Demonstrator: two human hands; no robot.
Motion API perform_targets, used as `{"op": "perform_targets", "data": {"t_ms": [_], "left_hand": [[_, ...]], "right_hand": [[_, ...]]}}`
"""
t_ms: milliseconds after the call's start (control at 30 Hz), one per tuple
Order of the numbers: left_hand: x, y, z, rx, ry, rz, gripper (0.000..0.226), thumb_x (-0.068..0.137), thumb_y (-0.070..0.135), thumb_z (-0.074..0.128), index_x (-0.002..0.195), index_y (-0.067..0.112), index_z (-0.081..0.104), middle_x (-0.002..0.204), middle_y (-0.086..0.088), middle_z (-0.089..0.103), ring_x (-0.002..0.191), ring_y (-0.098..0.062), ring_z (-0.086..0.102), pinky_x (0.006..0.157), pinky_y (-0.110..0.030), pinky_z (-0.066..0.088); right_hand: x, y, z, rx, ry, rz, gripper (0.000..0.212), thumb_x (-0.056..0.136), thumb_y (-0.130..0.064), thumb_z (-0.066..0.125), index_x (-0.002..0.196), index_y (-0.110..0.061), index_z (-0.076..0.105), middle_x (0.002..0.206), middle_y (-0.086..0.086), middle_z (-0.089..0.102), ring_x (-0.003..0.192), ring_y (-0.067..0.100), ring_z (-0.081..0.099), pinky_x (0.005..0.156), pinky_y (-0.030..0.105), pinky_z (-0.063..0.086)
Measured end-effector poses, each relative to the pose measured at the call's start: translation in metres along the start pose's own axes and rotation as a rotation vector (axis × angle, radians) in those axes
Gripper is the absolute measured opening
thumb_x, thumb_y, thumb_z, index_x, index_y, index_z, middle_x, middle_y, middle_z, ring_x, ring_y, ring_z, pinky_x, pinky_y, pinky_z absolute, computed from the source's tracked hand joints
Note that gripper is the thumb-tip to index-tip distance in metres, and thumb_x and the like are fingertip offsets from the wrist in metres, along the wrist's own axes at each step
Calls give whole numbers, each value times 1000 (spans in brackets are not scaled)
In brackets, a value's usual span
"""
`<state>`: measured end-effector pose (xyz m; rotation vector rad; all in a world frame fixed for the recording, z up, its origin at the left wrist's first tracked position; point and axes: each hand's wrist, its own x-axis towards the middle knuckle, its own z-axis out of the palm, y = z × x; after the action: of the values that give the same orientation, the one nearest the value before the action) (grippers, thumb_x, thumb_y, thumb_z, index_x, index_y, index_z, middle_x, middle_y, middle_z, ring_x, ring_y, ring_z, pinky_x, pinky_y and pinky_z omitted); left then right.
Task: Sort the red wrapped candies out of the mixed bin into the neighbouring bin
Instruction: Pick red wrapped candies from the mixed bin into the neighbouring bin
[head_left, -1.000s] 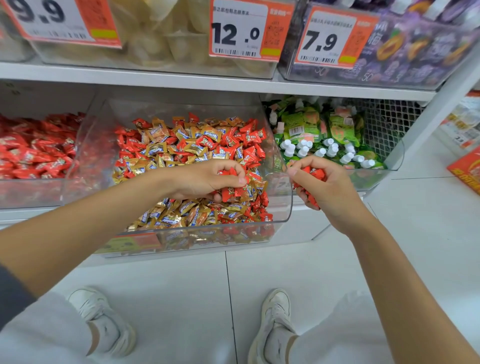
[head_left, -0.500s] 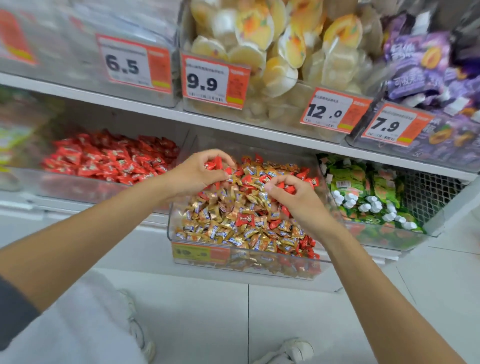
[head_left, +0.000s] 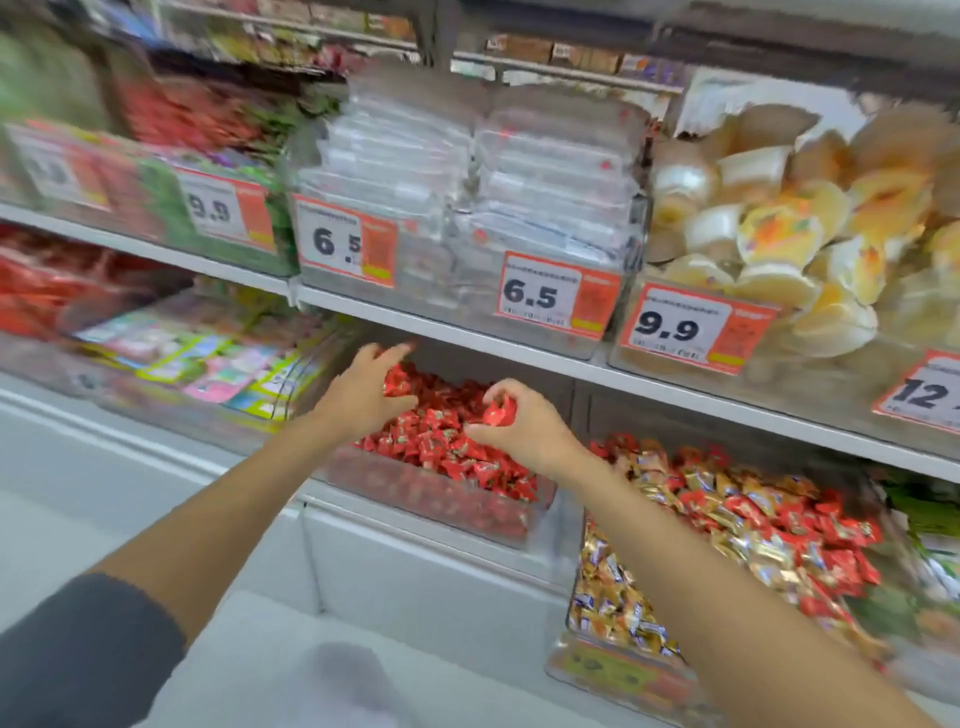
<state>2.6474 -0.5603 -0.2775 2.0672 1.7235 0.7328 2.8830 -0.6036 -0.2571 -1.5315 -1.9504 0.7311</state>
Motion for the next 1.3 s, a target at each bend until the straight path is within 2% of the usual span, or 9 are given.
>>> {"op": "perform_targets", "data": {"t_ms": [67,133,367,467,567,700,1033,1167,1300], "left_hand": [[9,-7,1,124,-199,-72,107,70,61,74,152,42,8,161,-11,-4,148,-35,0,117,-55,16],[11,-13,4,231,-274,-99,114,64,73,70,147,53,-6,160,0,-19,147,-33,-17,114,-63,7],[-11,-7,14,198,-230,0,89,72,73,61,144,60,9,160,14,-16,147,-32,-14,108,-70,8],[-23,7,17,77,-138,45,75,77,67,61,144,45,35,161,4,14,148,-29,9,115,-59,18],[-42,42,27,-12,-21,174,49,82,46,65,125,24,62,132,-3,58,124,-22,52,107,-38,38],[-72,122,61,-10,-47,359,29,85,29,64,113,24,68,112,3,66,105,-16,59,95,-34,46],[-110,300,183,-136,-448,628,21,90,24,64,110,20,69,102,8,61,92,-10,57,80,-26,45],[-120,338,229,-166,-648,648,24,87,26,70,111,20,70,91,23,57,79,6,52,70,-13,40],[-128,362,271,-3,-792,752,32,81,41,73,107,22,72,101,8,67,93,-12,58,85,-34,48]], "right_hand": [[22,6,13,-179,-175,37,92,61,-60,80,141,-38,40,145,6,43,134,19,41,110,35,35],[35,13,17,-283,-273,86,119,50,-76,71,149,-49,11,163,2,10,150,24,9,119,50,19],[-2,25,-13,-422,-64,-73,78,84,-49,64,150,-37,25,154,2,35,141,27,30,115,52,23],[-38,39,-40,-399,-4,-68,62,90,-38,61,146,-33,34,150,-3,40,139,22,31,115,46,22],[-75,58,-70,-310,113,-35,43,90,-28,62,132,-26,54,131,-2,55,125,19,45,108,38,35],[-138,94,-114,-291,199,81,18,88,-16,65,106,-15,69,101,4,66,95,21,60,83,31,44],[-286,190,-194,-457,511,172,23,78,-16,76,101,-18,73,110,5,65,109,29,54,97,45,41],[-322,211,-204,-36,415,341,61,83,-38,74,139,-32,49,142,-10,47,127,6,46,105,29,40],[-333,217,-199,290,352,385,72,80,-45,67,146,-35,39,131,-30,47,109,-16,55,97,19,48]]}}
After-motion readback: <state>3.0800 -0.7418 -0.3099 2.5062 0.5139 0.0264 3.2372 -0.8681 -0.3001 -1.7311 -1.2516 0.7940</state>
